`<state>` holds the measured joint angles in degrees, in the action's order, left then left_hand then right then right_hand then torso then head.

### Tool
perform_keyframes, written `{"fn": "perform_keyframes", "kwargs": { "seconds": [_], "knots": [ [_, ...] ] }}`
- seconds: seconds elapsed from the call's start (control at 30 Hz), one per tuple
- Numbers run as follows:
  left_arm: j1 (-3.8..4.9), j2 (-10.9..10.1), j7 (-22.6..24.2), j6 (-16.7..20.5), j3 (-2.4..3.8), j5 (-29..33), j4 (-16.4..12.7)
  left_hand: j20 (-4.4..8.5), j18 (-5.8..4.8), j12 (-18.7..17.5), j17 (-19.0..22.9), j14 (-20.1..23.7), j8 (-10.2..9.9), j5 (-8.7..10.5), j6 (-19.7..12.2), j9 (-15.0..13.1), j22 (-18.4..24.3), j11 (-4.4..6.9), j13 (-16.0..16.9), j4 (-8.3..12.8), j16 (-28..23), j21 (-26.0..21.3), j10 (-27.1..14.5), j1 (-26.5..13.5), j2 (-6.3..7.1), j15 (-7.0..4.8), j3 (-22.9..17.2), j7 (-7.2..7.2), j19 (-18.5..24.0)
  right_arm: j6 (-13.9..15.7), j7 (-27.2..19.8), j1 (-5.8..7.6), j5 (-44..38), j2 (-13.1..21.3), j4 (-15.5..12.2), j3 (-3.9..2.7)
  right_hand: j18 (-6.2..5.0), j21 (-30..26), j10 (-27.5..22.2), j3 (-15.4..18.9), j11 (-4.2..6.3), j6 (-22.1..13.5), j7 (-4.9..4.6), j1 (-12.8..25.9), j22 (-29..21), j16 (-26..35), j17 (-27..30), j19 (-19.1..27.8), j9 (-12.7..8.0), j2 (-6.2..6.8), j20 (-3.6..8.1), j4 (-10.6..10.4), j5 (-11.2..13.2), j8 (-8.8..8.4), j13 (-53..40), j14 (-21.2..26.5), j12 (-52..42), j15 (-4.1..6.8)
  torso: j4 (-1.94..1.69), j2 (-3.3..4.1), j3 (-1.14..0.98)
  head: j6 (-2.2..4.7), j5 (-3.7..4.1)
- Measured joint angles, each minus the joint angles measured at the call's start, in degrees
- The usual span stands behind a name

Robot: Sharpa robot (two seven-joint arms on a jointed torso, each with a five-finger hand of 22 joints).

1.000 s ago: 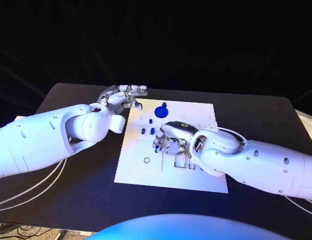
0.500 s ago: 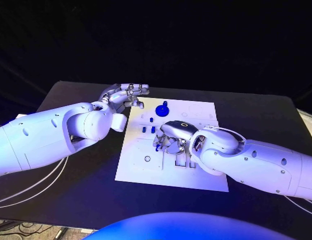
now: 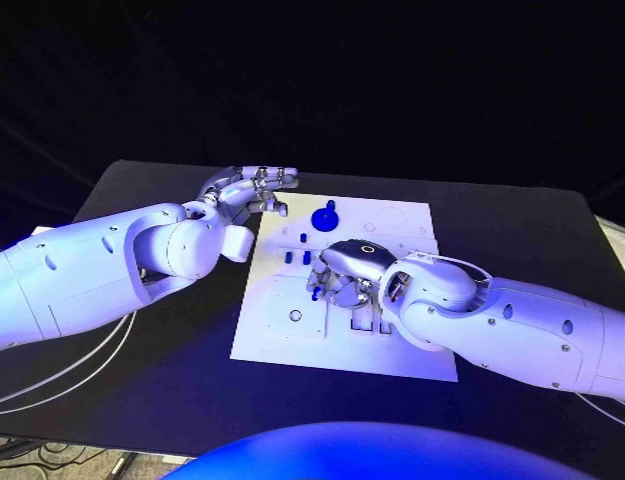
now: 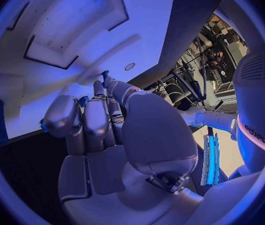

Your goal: Assemble the parts on the task board

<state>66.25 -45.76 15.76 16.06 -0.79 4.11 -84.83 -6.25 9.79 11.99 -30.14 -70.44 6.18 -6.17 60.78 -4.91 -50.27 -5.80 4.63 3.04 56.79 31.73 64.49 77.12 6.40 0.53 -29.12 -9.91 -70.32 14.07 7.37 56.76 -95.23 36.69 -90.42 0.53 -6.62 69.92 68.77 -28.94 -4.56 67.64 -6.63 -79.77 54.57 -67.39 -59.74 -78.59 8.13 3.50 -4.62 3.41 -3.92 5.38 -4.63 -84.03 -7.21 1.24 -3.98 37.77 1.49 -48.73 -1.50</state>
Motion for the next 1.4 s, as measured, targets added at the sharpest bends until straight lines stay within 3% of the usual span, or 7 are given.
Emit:
{"fn": "perform_keyframes", "kwargs": {
  "seconds": [0.23,0.33,0.67,0.73,0.87,1.2,1.4],
  "knots": [
    [-0.01,0.0,-0.1,-0.1,0.0,0.0,0.0,0.0,0.0,0.0,0.0,0.0,0.0,0.0,0.0,0.0,0.0,0.0,0.0,0.0,0.0,0.0,0.0,0.0,0.0,0.01,0.0,0.0,0.0,-2.2,0.5,0.17,-1.1,-0.5,0.0,-0.14,0.0,0.0,0.6,0.0,0.59,-0.1,0.05,0.3,-0.1,0.0,0.1,0.0,0.2,0.3,0.0,0.0,0.0,0.0,0.0,0.0,0.4,0.0,0.03,0.0,0.03,-0.2,-0.07],
    [-0.02,0.0,-0.2,-0.1,-0.01,0.0,0.0,0.0,0.0,0.2,0.1,0.0,0.0,0.0,0.0,0.1,0.0,0.0,0.0,0.2,0.0,0.0,0.0,0.0,0.0,0.01,0.2,0.0,0.0,-3.6,1.0,0.2,-1.8,-0.8,0.0,-0.07,0.0,0.0,0.8,0.5,0.81,-0.7,-0.66,1.7,-0.4,0.0,0.4,0.0,0.3,0.53,0.0,-0.1,0.0,-0.48,0.1,0.0,1.3,0.0,0.05,-0.01,0.04,-0.3,-0.03],
    [-0.02,0.0,-0.4,-0.3,-0.01,0.0,0.0,0.0,0.0,0.2,0.0,0.0,0.0,0.0,0.0,0.1,0.0,0.0,0.0,0.2,0.0,0.0,0.0,0.0,0.0,0.02,0.2,0.0,0.0,-4.3,2.5,0.26,-3.2,-0.9,-0.2,0.04,-0.01,-3.0,-7.2,2.5,-1.14,-7.5,-2.98,4.2,-4.8,1.4,2.8,2.4,-1.4,2.22,-1.47,-0.6,-0.3,-1.63,1.1,0.1,3.8,-1.66,-0.01,-0.04,0.03,-0.47,0.23],
    [-0.02,0.0,-0.4,-0.3,-0.01,0.0,0.0,0.0,0.0,0.2,0.0,0.0,0.0,0.0,0.0,0.1,0.0,0.01,0.0,0.2,0.0,0.0,0.0,0.0,0.0,0.02,0.2,0.0,0.0,-3.8,2.6,0.2,-3.3,-0.9,-0.2,0.12,-0.98,-5.3,-9.4,3.1,-1.58,-9.1,-3.32,4.2,-8.4,3.3,5.2,4.0,-1.9,2.25,-1.67,-0.4,-0.3,-1.63,1.1,0.4,3.5,-2.09,-0.01,-0.04,0.03,-0.47,0.24],
    [-0.03,0.1,-0.4,-0.4,-0.01,0.0,0.1,0.0,0.0,0.2,0.0,0.2,0.0,0.0,0.0,0.0,0.1,0.01,0.0,0.2,0.0,0.0,0.0,0.0,0.0,0.22,0.2,0.0,0.0,-1.8,2.9,-0.15,-3.5,-0.5,-0.4,0.33,-0.97,-7.4,-12.0,4.3,-2.3,-11.4,-3.38,4.0,-11.3,4.8,7.1,4.9,-2.6,3.1,-1.92,0.0,-0.4,-1.63,1.0,0.7,2.8,-2.38,0.02,-0.04,0.02,-0.39,0.25],
    [-0.09,-0.1,-0.6,-0.5,-0.03,0.0,0.1,0.0,0.0,0.2,0.0,0.1,0.0,0.0,0.0,0.0,0.1,0.09,0.0,0.2,0.0,0.0,-0.1,0.0,0.0,0.31,0.2,0.0,0.0,4.7,2.6,-0.19,-2.3,5.3,-5.2,-0.44,-0.96,-7.1,-10.9,4.7,-1.55,-9.9,-2.77,3.5,-10.5,4.8,7.5,4.4,-2.5,2.77,-1.75,0.4,-1.9,-1.19,0.6,0.4,-0.3,-2.06,0.08,-0.07,-0.04,0.08,0.66],
    [-0.11,-0.3,-0.6,-0.6,-0.06,0.0,0.1,0.0,0.0,0.2,0.0,0.1,0.0,0.0,0.0,0.0,0.1,0.09,0.0,0.2,0.0,0.0,-0.1,0.0,0.0,0.31,0.2,0.0,0.0,5.2,3.1,2.79,-0.8,11.5,-8.3,-1.07,-0.95,-6.8,-10.0,4.8,-1.3,-9.3,-2.43,3.5,-10.0,4.8,7.8,4.0,-2.5,2.77,-1.74,0.3,-2.2,-1.19,0.7,0.4,-1.1,-2.06,0.18,-0.07,-0.01,0.54,1.27]
  ]
}}
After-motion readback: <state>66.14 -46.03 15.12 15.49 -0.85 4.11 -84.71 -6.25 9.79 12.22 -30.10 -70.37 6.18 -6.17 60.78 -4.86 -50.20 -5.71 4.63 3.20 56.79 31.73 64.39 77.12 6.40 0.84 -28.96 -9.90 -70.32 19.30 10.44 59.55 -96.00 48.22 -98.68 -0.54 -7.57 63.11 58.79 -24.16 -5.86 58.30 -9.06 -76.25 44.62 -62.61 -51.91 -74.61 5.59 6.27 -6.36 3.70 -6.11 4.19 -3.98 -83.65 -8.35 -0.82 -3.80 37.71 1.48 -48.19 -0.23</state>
